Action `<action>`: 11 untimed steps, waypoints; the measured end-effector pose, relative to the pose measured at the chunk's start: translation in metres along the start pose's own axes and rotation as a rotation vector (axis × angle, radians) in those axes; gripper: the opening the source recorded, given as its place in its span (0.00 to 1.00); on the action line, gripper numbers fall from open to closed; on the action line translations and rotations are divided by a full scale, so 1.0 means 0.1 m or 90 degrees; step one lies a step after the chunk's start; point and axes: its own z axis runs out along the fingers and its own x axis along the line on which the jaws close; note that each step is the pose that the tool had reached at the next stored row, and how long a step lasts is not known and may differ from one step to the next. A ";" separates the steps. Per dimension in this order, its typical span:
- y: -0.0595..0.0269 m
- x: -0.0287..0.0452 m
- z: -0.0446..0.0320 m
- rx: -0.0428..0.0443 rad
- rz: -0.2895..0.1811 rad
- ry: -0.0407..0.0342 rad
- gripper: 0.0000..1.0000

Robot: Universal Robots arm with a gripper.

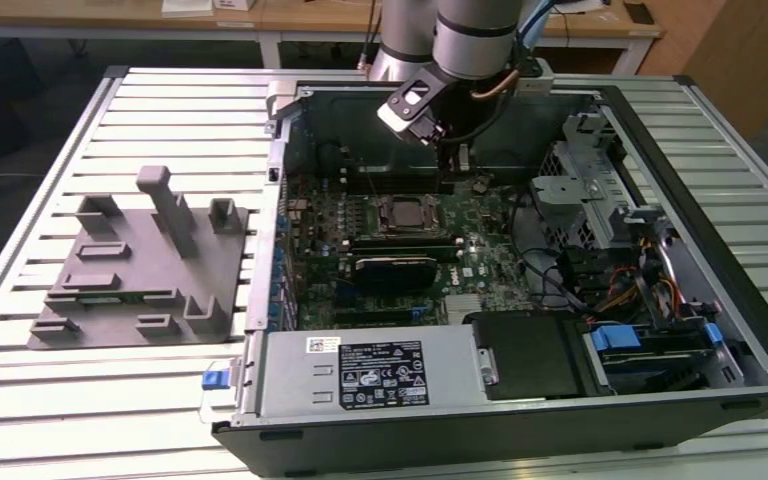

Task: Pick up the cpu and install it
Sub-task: 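Close the cpu cover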

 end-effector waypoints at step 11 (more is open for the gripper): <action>-0.118 -0.021 0.037 0.0000 0.000 0.0000 0.11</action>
